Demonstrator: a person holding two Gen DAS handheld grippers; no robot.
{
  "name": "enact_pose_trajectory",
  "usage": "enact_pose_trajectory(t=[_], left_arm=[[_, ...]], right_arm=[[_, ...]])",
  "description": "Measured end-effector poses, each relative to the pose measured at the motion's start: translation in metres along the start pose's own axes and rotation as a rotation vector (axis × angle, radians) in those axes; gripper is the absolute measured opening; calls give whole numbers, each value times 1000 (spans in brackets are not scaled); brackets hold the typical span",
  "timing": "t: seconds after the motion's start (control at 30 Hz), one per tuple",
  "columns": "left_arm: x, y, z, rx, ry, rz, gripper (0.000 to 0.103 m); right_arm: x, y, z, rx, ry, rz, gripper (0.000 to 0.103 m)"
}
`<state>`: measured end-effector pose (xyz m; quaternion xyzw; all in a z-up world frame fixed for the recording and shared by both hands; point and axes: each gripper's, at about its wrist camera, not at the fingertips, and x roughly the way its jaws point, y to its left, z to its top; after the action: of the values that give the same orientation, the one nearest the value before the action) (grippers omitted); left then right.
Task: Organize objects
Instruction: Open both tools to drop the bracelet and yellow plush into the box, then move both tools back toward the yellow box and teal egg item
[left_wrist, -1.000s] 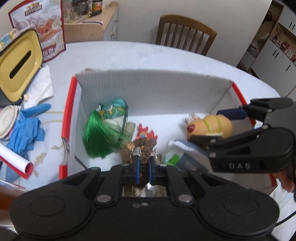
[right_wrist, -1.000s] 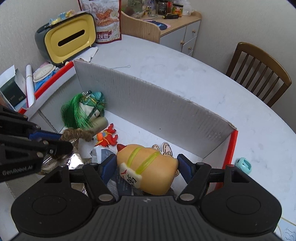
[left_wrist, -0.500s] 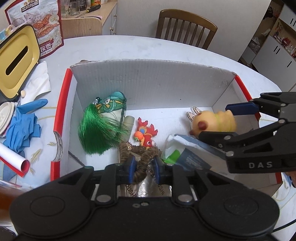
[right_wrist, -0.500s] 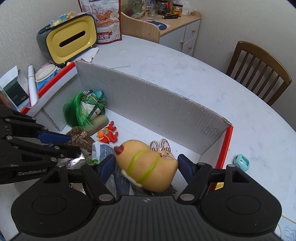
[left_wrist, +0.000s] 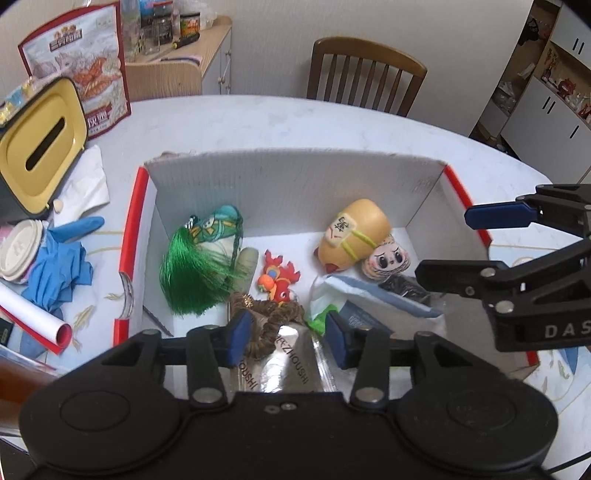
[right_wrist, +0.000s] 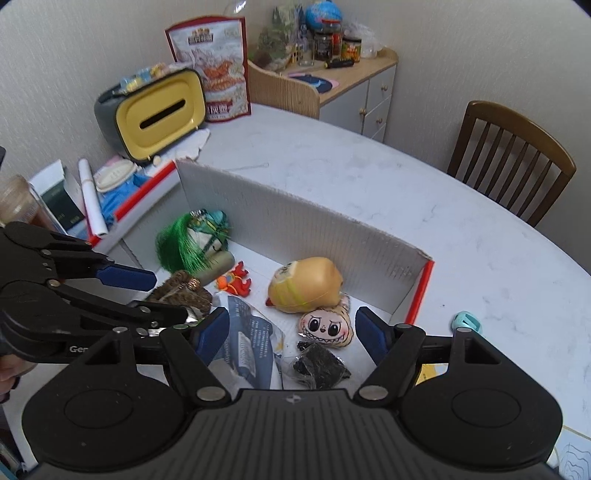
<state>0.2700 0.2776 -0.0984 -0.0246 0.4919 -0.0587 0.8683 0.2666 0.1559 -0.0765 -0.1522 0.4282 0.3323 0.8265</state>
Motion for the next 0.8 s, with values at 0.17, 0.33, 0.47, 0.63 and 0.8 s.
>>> enact_pose_trajectory(t=[0.17,0.33,0.47,0.63,0.8], left_arm=[[-14,-11,1,14,-31,1,54],[-26,-25,0,27,-55,1,60],[-37,-41,-1,39,-79,4,64],[-48,-64,-1,46,-107,3,72],[-55,-89,-2,52,-124,2,78]], right_arm=[[-25,-5,-5,14,-43,20,75],[-51,-14,-13,28,-77,31,75],[-69,-24,-21,37,-98,39,75],[-89,-39,-34,47,-128,48,79],[-107,-59,-48,69,-145,66,79]])
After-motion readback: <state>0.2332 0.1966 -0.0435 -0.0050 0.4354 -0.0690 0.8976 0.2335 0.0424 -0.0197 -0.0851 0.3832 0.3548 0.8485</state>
